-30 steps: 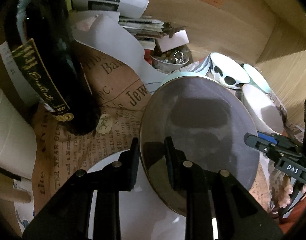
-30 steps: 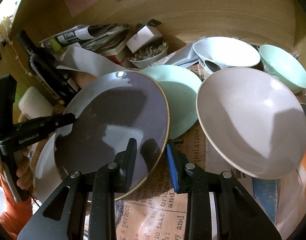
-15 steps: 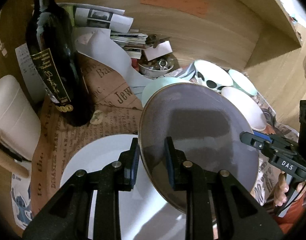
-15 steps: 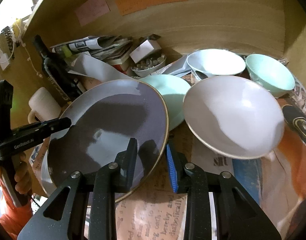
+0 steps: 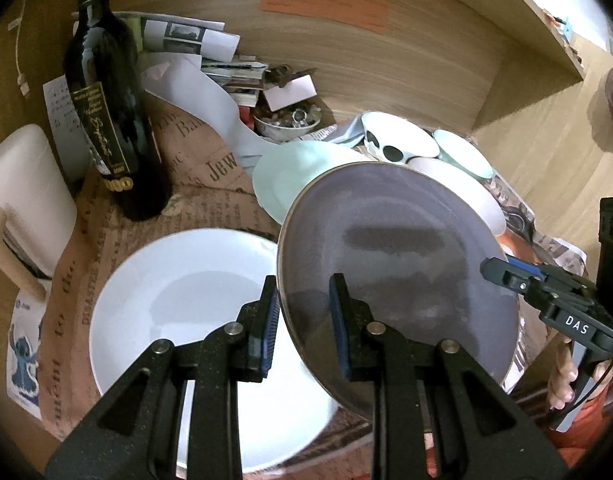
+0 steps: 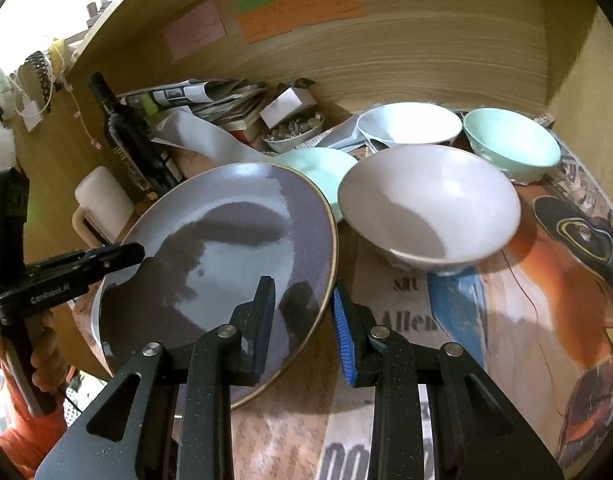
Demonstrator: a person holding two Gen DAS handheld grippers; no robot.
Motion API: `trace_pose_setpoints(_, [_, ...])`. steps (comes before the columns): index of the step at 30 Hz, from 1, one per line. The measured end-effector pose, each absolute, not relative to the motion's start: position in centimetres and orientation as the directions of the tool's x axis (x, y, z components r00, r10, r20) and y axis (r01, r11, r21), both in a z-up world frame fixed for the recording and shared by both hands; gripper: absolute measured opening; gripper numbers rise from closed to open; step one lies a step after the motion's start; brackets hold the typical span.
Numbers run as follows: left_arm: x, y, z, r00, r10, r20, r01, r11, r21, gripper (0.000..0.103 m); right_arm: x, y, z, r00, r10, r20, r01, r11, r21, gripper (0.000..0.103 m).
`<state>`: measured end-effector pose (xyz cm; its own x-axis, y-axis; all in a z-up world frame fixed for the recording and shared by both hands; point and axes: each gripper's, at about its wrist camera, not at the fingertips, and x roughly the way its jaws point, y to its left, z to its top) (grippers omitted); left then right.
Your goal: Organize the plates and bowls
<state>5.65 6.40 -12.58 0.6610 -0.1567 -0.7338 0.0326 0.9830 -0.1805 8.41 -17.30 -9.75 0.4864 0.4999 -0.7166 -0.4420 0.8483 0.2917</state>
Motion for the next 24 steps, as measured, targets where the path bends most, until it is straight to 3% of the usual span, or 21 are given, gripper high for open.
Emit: trace_pose_setpoints(24, [2.9,1.5,-14.5,0.631,-0.168,-0.757,0.026,0.98,-0.196,0.024,6.2,-21.3,-11.6,0.456,0.474,-0.753,-0.421,0.861,0.287,0.026])
